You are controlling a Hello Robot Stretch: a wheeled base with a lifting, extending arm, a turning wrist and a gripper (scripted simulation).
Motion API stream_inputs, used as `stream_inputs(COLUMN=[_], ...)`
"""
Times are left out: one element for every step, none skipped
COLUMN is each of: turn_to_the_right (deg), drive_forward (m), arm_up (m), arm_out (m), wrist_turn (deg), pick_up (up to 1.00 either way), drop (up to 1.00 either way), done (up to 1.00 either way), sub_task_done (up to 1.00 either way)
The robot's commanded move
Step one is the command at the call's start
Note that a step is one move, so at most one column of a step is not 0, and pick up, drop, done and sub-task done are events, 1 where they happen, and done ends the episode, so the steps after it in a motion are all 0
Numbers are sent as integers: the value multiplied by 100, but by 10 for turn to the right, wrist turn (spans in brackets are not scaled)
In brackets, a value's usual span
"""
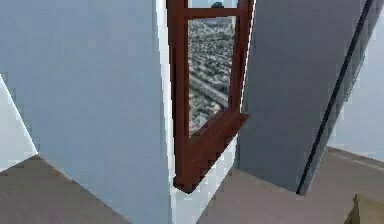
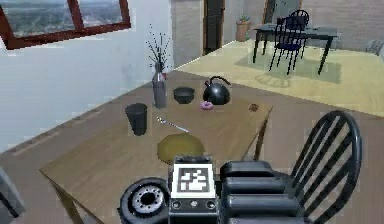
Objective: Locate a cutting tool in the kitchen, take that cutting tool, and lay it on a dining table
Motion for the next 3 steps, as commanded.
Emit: stream_inputs(turn_to_the_right=[360,0,450], drive_forward=[0,40,0], arm_up=[0,0,0], arm_out=[0,0,0], wrist_turn=[0,0,0], pick_up=[0,0,0], drop=[0,0,0], done=[0,0,0], sub_task_done=[0,0,0])
